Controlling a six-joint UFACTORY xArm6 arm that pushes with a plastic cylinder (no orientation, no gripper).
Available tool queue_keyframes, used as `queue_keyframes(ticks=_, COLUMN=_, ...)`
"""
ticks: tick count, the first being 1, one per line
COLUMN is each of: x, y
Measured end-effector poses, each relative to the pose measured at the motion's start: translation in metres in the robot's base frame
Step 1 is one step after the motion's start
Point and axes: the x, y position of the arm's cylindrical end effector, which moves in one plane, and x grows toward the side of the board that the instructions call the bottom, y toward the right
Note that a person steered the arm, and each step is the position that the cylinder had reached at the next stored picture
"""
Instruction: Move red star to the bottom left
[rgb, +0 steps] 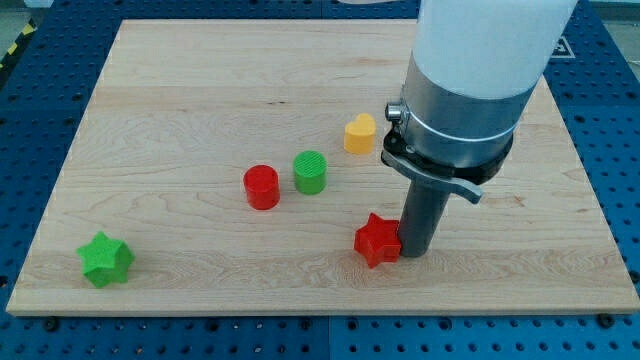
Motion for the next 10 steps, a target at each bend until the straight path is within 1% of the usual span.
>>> queue_keyframes(ticks=2, x=0.0, y=-0.002)
queue_keyframes(ticks=3, x=0.0, y=-0.017)
queue_keyframes(ticks=10, x=0.0, y=-0.16)
